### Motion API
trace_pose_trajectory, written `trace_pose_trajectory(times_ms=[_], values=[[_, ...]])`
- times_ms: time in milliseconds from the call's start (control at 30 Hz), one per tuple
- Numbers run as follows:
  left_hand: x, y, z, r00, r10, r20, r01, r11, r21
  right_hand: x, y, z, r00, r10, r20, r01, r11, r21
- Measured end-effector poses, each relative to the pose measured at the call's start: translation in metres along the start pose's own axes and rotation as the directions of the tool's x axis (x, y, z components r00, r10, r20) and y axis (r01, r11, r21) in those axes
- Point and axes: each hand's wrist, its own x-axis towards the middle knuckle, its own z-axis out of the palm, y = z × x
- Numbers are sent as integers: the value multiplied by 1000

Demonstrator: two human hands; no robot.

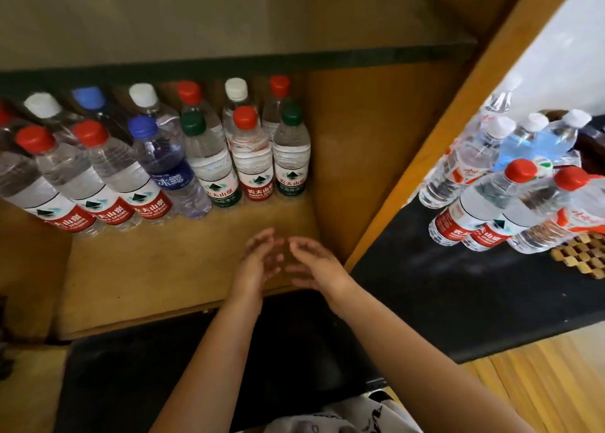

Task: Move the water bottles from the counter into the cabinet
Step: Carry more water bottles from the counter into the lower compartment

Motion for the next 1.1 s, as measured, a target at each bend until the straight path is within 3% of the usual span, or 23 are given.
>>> trace_pose_trajectory(times_ms=[67, 167, 267, 400, 567, 733, 933, 1100], values=[[-20, -24, -2, 1000, -15, 20, 14, 997, 82, -21, 20, -22, 993, -12, 118, 28, 991, -128], [-49, -55, 4, 999, -41, 24, 35, 971, 238, -49, 44, -65, 988, -49, 146, 81, 971, -223], [-70, -78, 22, 997, -57, 51, 38, 945, 324, -73, 60, -114, 995, -89, 42, 96, 974, -206], [-85, -97, 65, 989, -74, 129, 12, 905, 425, -104, 76, -180, 990, -64, -129, 61, 998, -29], [-86, -116, 132, 968, -46, 248, -87, 862, 499, -126, 82, -245, 916, -63, -397, 101, 992, 74], [-74, -127, 196, 941, -34, 338, -170, 815, 554, -131, 71, -290, 868, -110, -484, 176, 980, 92], [-46, -114, 269, 926, 217, 310, -350, 802, 484, -102, 47, -321, 824, -239, -513, 276, 961, -6], [-21, -86, 310, 865, 383, 323, -496, 747, 443, -62, 21, -332, 750, -441, -494, 424, 893, -153]])
